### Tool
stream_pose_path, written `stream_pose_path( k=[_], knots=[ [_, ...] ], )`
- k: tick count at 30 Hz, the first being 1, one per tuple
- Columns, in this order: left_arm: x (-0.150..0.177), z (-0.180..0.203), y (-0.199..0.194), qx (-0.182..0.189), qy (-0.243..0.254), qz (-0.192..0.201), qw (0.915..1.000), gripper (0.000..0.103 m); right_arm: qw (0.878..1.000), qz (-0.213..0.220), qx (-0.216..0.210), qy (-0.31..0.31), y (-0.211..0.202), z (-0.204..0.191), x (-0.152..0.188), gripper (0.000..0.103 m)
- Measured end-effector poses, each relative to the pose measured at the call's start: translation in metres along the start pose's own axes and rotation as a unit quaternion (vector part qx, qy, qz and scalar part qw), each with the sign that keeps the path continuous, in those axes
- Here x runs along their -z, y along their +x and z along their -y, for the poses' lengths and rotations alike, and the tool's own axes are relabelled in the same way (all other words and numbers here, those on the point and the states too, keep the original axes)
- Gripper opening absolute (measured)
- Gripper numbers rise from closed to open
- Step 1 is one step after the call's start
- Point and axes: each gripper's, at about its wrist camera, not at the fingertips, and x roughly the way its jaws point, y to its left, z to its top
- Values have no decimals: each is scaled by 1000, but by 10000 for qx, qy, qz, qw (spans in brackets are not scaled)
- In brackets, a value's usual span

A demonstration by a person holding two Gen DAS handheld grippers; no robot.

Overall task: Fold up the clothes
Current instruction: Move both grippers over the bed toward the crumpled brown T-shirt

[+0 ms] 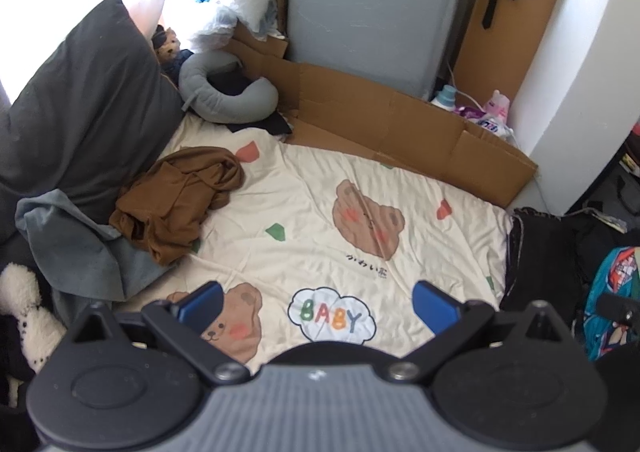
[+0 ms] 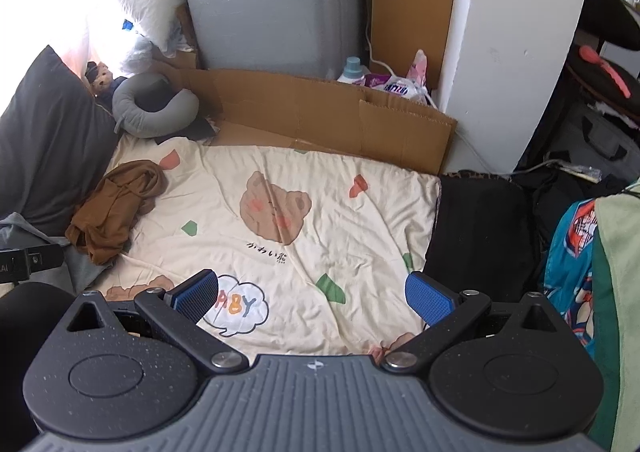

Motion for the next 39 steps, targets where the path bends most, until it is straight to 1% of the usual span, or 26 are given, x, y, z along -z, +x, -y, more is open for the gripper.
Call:
stream_pose_path(
  k=[3, 6, 10, 15, 24, 31, 39],
  knots=[
    [-2, -1, 1, 48, 41, -61, 10000, 102, 10000, -31, -20, 61, -1, 2, -1, 103],
    [-3, 1, 0, -24, 113, -50, 9999, 102, 9999, -27, -44, 106, -2, 3, -1, 103],
    [-7, -5, -1, 12, 114, -88, 9999, 102, 10000, 4, -54, 21, -2, -1, -2, 103],
    [-16, -16, -4, -17, 94, -39, 9999, 102, 10000, 2, -86, 50, 1, -2, -7, 103],
    [-33, -45, -2, -164, -45, 68, 9998, 102, 9998, 104, -121, 74, 9, -7, -23, 103],
    [-45, -70, 0, -296, -76, 230, 9993, 102, 9997, 166, -160, 61, 21, -11, -36, 103],
    [-49, -104, 15, -315, -347, 288, 9985, 101, 9996, 245, -155, -63, 35, -21, -48, 103]
  ],
)
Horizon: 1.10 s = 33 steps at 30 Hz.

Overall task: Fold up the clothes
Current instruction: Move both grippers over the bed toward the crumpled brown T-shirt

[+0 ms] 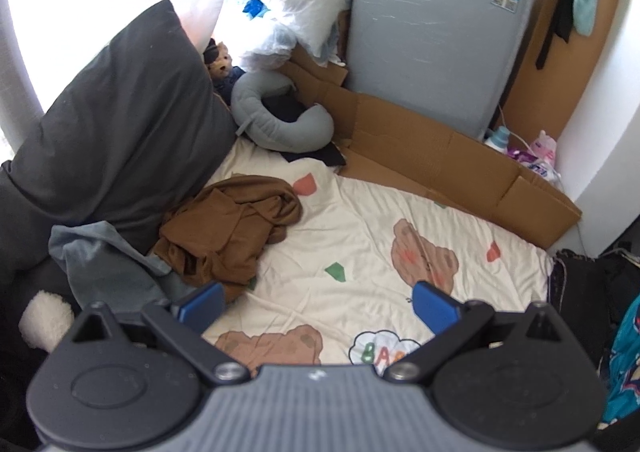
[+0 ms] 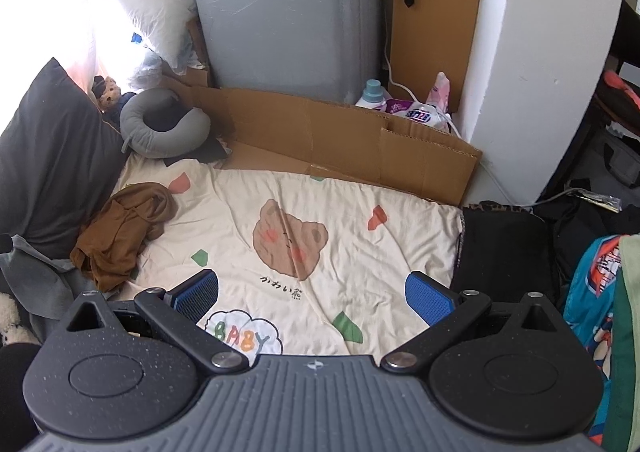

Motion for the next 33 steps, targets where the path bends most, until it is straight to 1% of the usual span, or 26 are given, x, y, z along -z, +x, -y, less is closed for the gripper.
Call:
stream_pose_path(
  k=[2, 5, 10, 17, 24, 29, 33],
  knots=[
    [-1, -6, 4, -21, -36, 40, 10000, 101, 10000, 9, -62, 26, 5, -1, -4, 103],
    [-1, -13, 11, 49, -79, 89, 9999, 101, 9998, 71, -170, -9, 13, -3, -10, 103],
    [-1, -23, 27, -25, -131, 88, 9999, 101, 9996, 137, -262, -25, 28, -7, -23, 103],
    [0, -40, 57, -140, -376, 39, 9992, 100, 9993, 54, -343, -158, 57, -12, -38, 103],
    [-1, -51, 90, -238, -482, -6, 9986, 98, 9984, 53, -472, -296, 86, -17, -53, 103],
    [0, -62, 113, -260, -637, 121, 9976, 98, 9964, 84, -552, -635, 109, -20, -61, 103],
    [-1, -73, 133, -407, -765, 154, 9961, 94, 9938, 82, -689, -864, 129, -23, -66, 103]
  ],
)
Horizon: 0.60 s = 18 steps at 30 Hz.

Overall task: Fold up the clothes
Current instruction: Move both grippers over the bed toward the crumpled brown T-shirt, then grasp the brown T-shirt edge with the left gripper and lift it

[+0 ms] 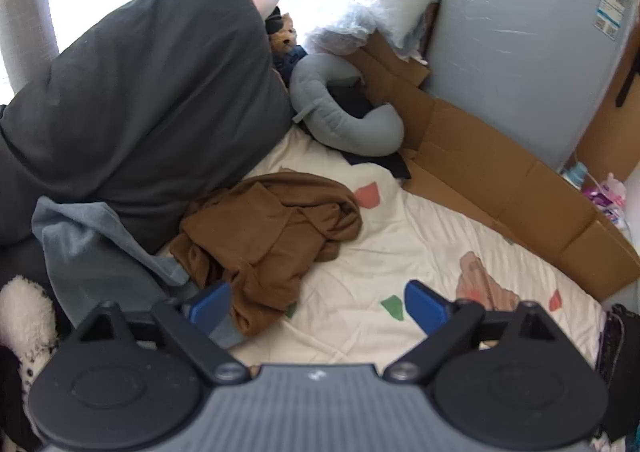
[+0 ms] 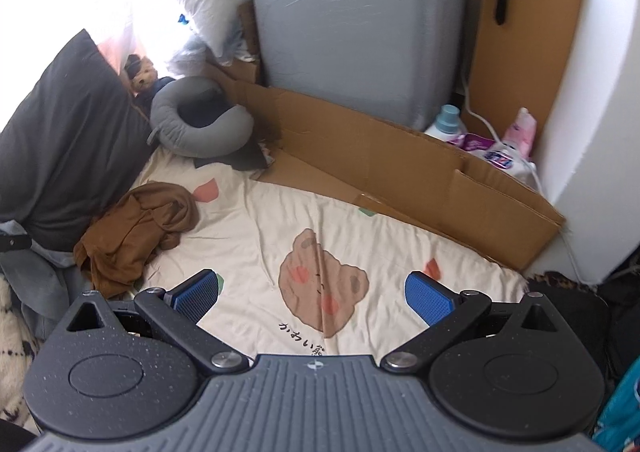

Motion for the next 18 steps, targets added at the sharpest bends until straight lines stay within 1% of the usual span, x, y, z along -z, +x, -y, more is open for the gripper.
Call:
stream_pose_path(
  k=[3, 4, 8, 10, 14, 18],
  knots=[
    [-1, -8, 14, -195, -79, 145, 9997, 93, 9996, -46, -198, -170, 16, 0, -1, 103],
    [-1, -11, 20, -248, -124, 175, 9995, 92, 9991, -50, -342, -257, 21, 0, 0, 103],
    [3, -22, 49, -399, -246, 168, 9988, 87, 9966, -108, -619, -530, 43, 4, 5, 103],
    [6, -25, 63, -439, -275, 165, 9985, 85, 9961, -155, -689, -525, 57, 8, 9, 102],
    [15, -28, 90, -470, -222, 218, 9984, 85, 9942, -109, -937, -509, 82, 15, 20, 102],
    [25, -31, 118, -471, -198, 235, 9984, 81, 9934, -139, -961, -605, 110, 20, 35, 102]
  ],
)
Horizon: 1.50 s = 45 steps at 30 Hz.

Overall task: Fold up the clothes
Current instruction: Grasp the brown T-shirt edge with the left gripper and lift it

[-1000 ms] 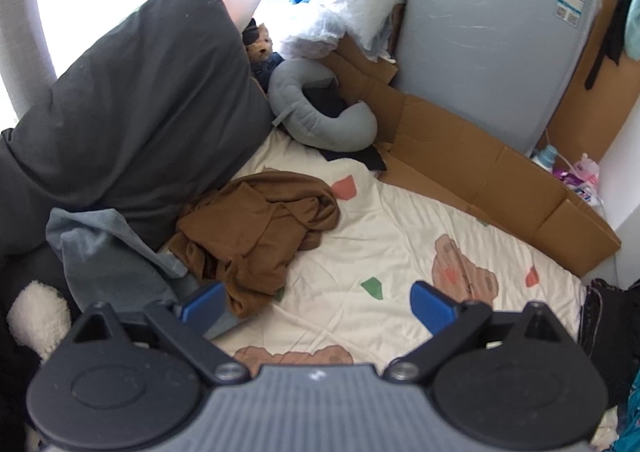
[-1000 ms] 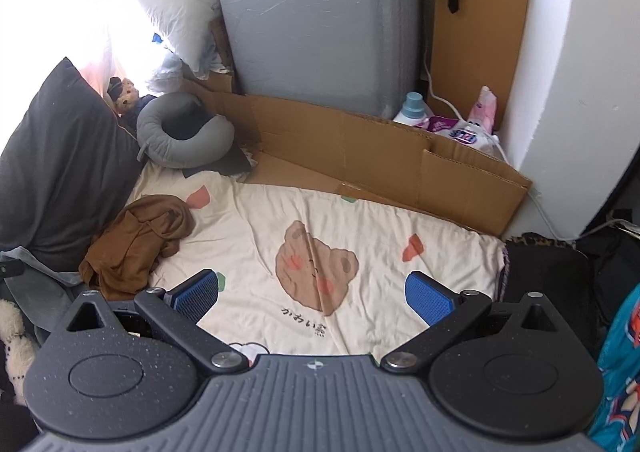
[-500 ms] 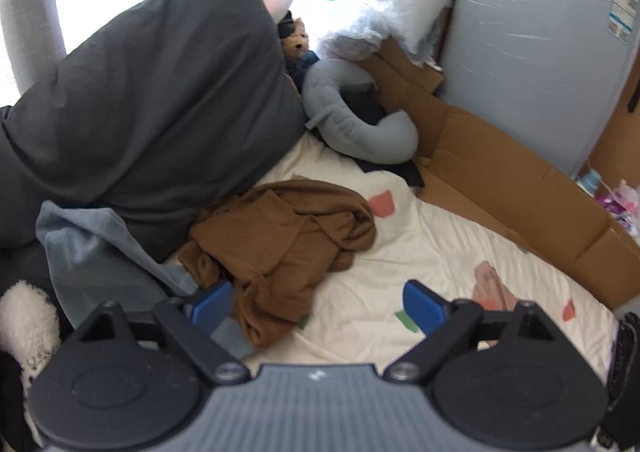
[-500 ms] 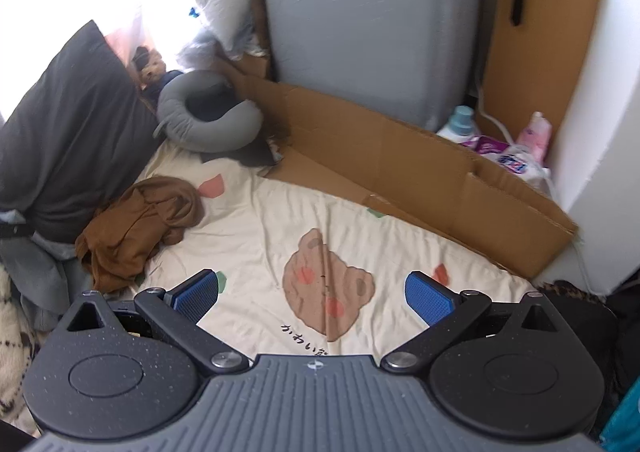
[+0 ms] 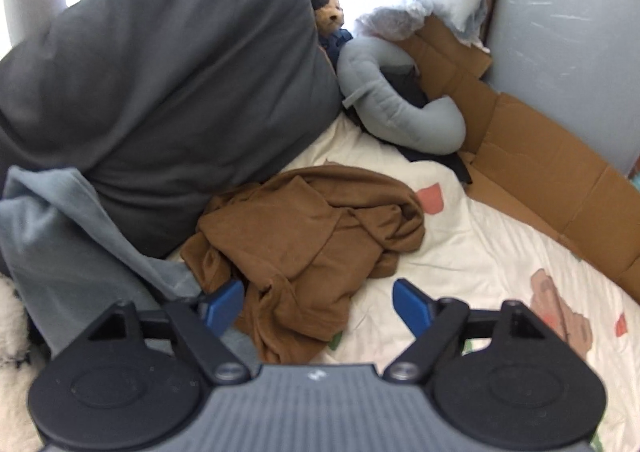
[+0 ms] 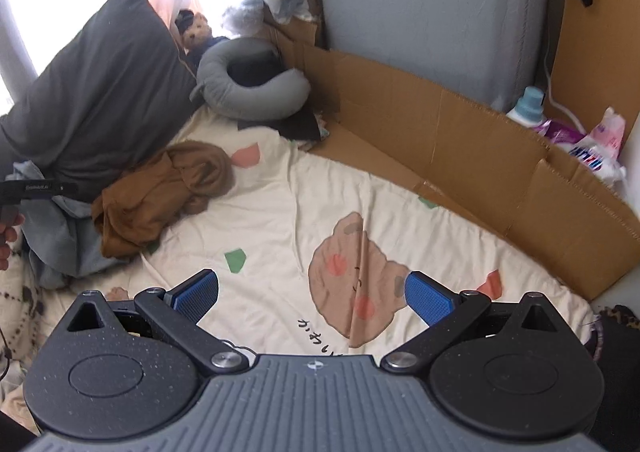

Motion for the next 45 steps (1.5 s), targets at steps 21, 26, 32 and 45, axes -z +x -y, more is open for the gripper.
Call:
stream_pose_path(
  k=[21, 26, 32, 45],
  knots=[
    [38, -24, 122, -189, -115, 86, 9997, 64, 9980, -145, -473, 400, 96, 27, 89, 80],
    [38, -25, 135, -275, -223, 125, 9993, 17, 9975, -249, -522, 393, 110, 25, 102, 80],
    [39, -15, 113, 78, -458, 527, 9975, 7, 9970, -386, -597, 320, 124, 14, 107, 87],
    [62, 64, 61, 1588, -254, 669, 9847, 5, 9929, -327, -1032, 497, 137, 4, 83, 90]
  ],
)
